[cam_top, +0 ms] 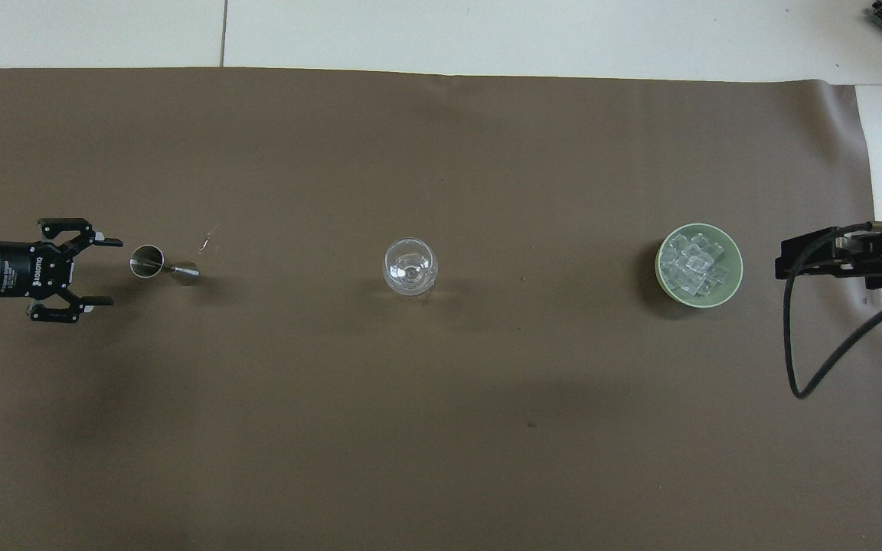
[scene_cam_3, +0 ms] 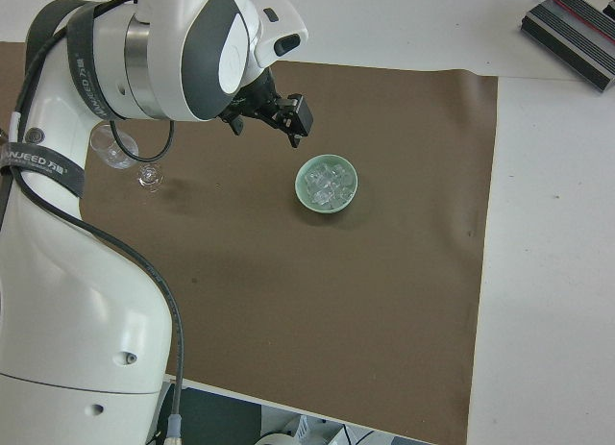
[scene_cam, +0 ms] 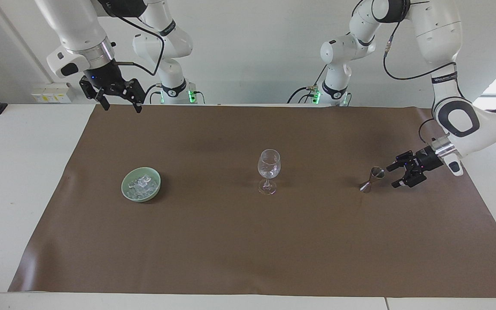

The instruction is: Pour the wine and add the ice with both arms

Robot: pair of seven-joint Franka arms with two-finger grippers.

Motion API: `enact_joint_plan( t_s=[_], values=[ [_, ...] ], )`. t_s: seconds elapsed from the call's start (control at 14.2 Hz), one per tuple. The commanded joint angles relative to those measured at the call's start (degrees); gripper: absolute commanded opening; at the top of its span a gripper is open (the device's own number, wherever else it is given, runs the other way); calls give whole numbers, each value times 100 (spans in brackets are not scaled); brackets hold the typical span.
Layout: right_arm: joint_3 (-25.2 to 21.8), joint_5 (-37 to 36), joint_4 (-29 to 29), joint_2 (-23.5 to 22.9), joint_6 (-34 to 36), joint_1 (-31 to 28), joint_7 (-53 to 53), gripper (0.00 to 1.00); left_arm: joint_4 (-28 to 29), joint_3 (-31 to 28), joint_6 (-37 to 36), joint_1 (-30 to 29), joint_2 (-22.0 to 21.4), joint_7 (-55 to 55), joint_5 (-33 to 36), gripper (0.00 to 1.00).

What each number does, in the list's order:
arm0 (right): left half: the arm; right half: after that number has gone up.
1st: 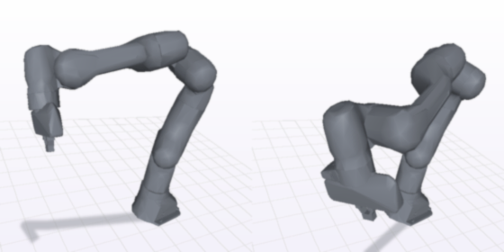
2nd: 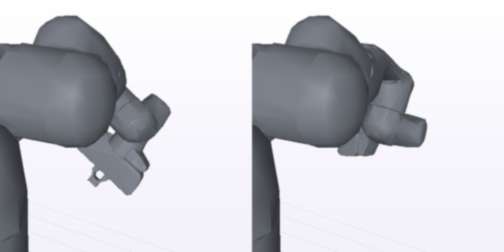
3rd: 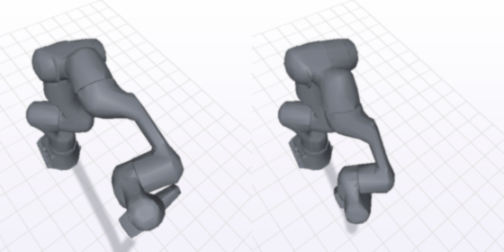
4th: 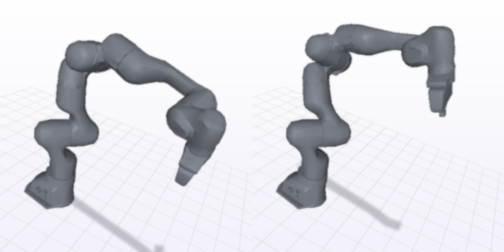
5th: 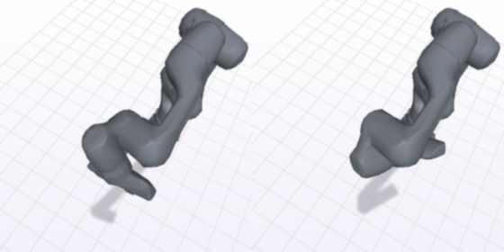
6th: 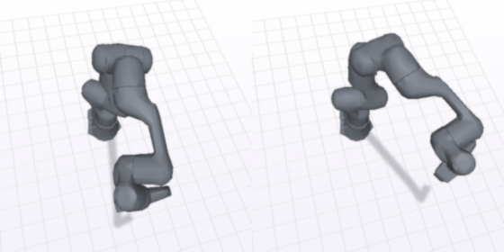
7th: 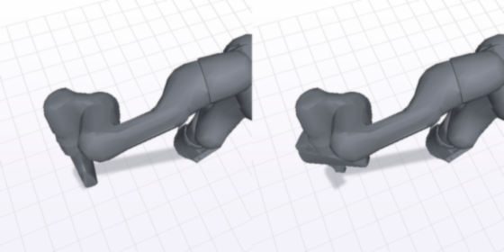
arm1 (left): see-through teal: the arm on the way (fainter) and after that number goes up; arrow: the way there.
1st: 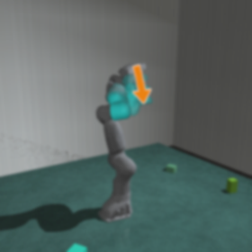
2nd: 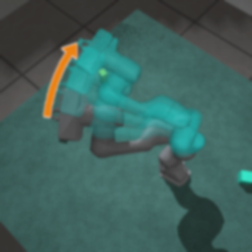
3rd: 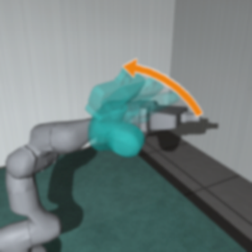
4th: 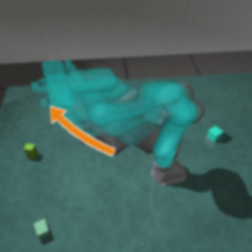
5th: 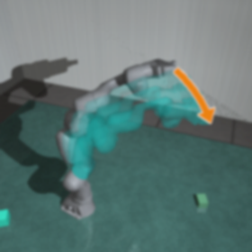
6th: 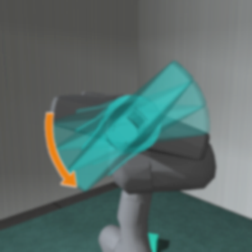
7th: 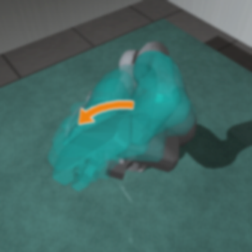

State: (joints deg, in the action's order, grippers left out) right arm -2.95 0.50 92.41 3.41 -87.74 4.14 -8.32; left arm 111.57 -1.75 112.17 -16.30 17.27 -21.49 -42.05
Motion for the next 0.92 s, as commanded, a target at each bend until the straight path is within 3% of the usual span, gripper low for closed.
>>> enact_joint_plan(
  t_s=[0.0, 0.21, 0.85],
  values=[
    [31, -42, 224, 124, -225, -89, 164, 100, -328, 35, 121, 179, -74, 144, 660, 100],
    [23, -42, 400, 186, -507, -107, 129, 100, -355, 43, 463, 337, -319, 766, 1093, 100],
    [-39, -42, 655, 318, -534, -159, 182, 100, -399, 105, 306, 970, -1541, 1630, 2630, 100]
  ],
)
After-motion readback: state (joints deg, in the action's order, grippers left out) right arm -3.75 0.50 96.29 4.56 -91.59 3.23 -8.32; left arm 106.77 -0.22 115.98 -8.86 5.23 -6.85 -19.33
